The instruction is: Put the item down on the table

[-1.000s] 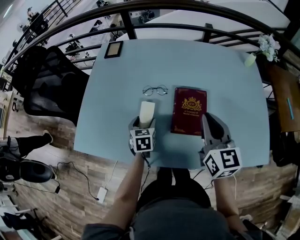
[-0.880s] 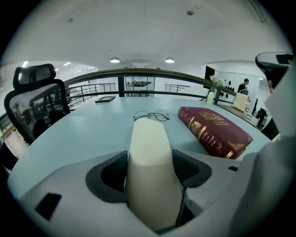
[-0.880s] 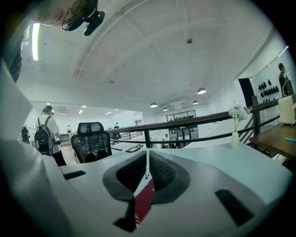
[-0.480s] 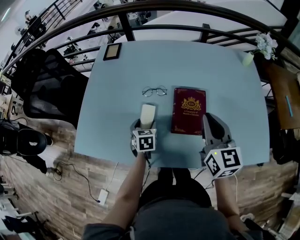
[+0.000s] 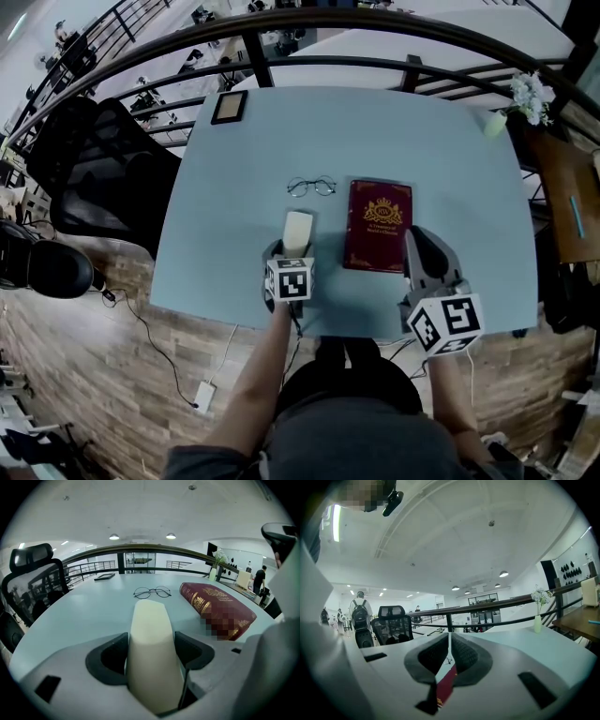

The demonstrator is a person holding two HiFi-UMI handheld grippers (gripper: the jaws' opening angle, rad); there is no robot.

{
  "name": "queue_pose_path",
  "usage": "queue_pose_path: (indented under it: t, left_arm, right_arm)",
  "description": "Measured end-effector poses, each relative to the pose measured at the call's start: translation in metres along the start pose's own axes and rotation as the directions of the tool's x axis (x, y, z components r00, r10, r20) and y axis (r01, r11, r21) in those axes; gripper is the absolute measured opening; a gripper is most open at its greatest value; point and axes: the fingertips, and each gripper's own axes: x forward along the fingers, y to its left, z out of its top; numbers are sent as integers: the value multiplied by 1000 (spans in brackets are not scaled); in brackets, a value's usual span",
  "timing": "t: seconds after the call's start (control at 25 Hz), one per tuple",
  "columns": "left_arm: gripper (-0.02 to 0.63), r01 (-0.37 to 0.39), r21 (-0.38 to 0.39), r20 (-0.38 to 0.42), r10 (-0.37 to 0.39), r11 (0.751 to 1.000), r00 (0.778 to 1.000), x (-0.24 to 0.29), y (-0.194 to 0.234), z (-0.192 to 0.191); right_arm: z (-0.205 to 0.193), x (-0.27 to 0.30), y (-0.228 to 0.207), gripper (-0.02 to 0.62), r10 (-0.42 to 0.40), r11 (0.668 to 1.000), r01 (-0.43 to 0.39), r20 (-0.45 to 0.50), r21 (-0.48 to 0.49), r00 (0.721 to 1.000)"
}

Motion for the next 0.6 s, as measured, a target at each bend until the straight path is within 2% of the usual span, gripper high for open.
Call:
queue_pose_path:
  t: [0.2,0.6]
  left_arm:
    - [314,-5,13,12,5,1000,1000,-6,0,5]
    - [314,30,22,159,-33,999,987,-38,-3,58]
  right_arm:
    - [3,-1,3,20,6,1000,-6,4,-1,1000]
    - [7,1,1,20,13,1000,-13,18,2,1000]
